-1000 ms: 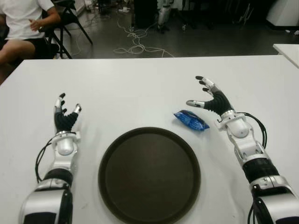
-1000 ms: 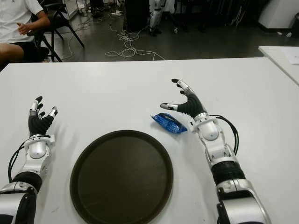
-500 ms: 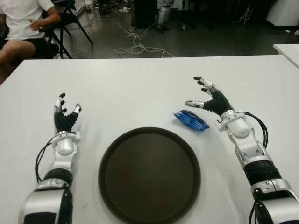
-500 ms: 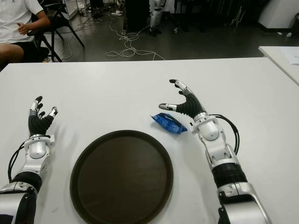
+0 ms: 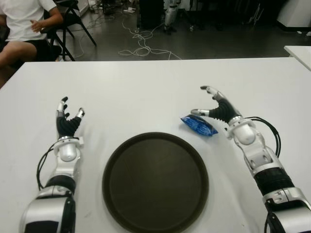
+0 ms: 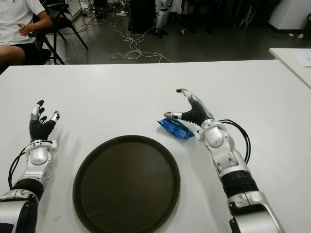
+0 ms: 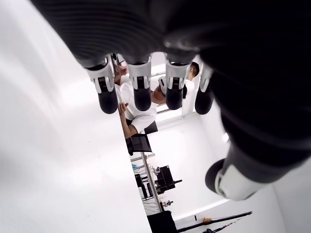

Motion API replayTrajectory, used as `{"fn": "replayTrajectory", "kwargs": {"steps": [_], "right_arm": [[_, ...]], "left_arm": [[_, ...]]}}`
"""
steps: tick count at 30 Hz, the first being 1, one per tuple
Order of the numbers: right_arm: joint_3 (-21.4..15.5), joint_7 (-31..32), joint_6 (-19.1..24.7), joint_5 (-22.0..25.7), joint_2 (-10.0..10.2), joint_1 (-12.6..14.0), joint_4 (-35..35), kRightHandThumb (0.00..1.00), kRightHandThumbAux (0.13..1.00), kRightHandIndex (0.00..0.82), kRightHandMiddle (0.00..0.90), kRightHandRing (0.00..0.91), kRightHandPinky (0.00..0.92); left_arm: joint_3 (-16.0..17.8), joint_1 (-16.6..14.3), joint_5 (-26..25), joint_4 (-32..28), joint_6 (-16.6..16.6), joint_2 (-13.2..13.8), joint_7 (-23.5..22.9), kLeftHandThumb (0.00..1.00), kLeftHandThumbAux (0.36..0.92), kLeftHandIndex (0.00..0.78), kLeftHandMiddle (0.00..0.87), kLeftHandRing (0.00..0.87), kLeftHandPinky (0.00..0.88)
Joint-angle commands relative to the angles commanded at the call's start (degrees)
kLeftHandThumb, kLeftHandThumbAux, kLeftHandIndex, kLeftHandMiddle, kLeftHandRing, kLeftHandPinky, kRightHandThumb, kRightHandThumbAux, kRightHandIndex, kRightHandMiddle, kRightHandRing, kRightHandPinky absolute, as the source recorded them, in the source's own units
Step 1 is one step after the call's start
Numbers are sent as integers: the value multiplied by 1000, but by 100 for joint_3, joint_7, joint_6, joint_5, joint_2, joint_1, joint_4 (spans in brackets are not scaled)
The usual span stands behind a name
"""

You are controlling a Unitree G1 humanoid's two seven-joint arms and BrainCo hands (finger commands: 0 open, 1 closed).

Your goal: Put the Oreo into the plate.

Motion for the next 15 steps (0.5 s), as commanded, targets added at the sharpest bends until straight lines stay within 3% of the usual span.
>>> {"fn": "replayTrajectory", "kwargs": {"steps": [15], "right_arm": [[287, -7, 848, -450, 11, -66, -233, 0, 613, 56, 86, 115, 122]], "left_arm": [[11, 18, -11, -12, -36, -17, 7, 0, 734, 43, 53, 37, 21]]}}
